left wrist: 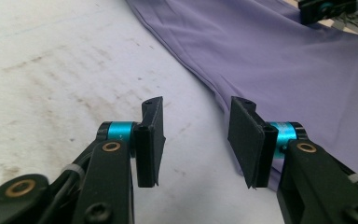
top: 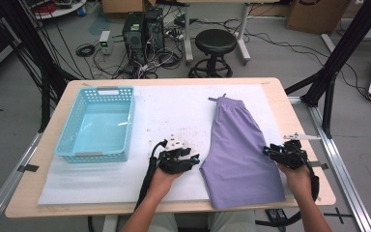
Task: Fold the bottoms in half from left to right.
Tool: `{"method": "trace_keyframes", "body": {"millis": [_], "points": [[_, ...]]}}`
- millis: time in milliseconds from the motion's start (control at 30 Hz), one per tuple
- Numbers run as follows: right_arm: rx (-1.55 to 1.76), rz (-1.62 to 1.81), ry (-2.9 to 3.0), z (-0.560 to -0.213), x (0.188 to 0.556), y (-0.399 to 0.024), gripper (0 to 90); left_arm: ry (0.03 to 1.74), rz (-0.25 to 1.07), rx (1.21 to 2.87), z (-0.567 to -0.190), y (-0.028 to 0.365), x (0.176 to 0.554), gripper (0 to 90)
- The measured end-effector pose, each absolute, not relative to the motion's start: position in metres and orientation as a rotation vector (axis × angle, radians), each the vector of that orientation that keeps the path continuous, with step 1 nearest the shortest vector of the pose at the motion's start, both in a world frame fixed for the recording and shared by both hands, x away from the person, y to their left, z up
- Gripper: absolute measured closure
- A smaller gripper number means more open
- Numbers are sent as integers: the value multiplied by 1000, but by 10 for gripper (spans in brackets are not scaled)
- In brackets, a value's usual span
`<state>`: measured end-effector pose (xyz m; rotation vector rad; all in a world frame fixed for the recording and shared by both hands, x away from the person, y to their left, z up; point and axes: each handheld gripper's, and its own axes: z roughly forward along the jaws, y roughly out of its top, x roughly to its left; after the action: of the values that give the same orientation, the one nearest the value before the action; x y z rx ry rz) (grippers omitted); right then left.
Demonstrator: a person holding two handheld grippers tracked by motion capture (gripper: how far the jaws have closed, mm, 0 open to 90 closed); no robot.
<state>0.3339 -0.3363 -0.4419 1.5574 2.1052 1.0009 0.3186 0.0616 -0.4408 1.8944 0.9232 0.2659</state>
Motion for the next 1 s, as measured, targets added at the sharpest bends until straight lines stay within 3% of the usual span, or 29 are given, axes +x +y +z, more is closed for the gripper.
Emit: {"method": "trace_keyframes", "body": {"millis": [100, 200, 233, 300, 400, 600, 833, 1000], "points": [[1567, 942, 2099, -446, 342, -339, 888, 926, 273, 1895, -441, 63, 320, 554], [1609, 909, 2075, -445, 342, -342, 884, 926, 273, 1892, -442, 63, 322, 553], [1600, 916, 2091, -444, 342, -343, 841, 923, 274, 1895, -441, 63, 323, 551], [1608, 927, 2086, -442, 342, -344, 617, 923, 279, 1889, -441, 64, 324, 544], [1568, 1020, 2035, -432, 347, -348, 552, 912, 290, 1878, -440, 67, 326, 532], [1411, 1096, 2071, -415, 379, -324, 485, 891, 298, 1852, -438, 73, 331, 503], [1346, 1150, 2177, -413, 433, -282, 446, 876, 307, 1831, -435, 81, 333, 354], [1351, 1101, 2249, -415, 472, -254, 428, 868, 316, 1857, -433, 82, 334, 351]]}}
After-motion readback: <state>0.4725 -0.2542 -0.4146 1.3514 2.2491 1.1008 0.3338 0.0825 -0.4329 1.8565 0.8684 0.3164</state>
